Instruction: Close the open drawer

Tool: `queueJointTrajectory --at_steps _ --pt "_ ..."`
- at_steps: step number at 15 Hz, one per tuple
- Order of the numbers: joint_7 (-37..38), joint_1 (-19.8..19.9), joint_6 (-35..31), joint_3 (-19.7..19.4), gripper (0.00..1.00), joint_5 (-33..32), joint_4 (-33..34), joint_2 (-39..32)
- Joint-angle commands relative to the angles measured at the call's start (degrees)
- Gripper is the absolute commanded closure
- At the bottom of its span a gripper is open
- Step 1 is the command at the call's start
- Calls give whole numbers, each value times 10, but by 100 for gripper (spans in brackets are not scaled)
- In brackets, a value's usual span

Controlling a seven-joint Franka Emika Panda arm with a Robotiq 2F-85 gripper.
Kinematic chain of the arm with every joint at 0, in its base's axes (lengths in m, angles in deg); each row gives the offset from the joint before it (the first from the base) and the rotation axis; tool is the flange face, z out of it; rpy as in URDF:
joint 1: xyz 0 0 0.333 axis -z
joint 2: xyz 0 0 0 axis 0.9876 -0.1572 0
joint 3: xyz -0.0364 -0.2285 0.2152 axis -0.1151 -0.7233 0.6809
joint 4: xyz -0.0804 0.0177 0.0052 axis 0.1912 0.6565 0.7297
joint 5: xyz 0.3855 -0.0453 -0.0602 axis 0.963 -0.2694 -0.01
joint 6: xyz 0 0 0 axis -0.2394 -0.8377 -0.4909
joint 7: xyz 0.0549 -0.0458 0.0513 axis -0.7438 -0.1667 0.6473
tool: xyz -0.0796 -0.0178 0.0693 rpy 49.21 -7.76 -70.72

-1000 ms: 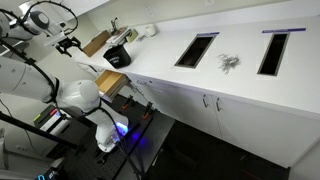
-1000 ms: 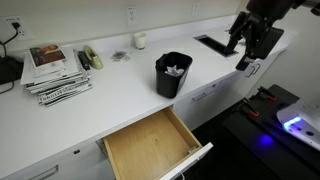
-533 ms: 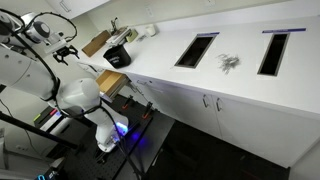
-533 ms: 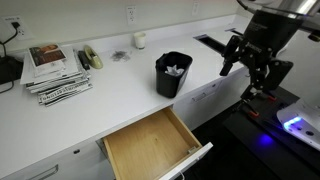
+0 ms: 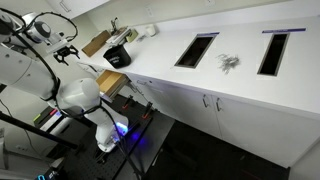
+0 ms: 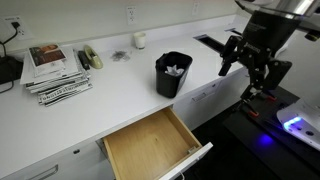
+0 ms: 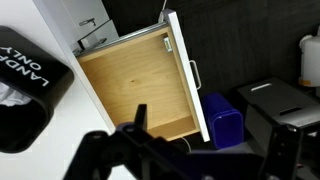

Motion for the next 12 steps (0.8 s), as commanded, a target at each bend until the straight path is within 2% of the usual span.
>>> queueJointTrajectory --at_steps 1,6,12 --pt "-64 -28 -10 11 0 -23 30 -62" --pt "-131 -59 -13 43 0 -92 54 -146" --pt "-221 -77 -38 69 0 -200 72 -230"
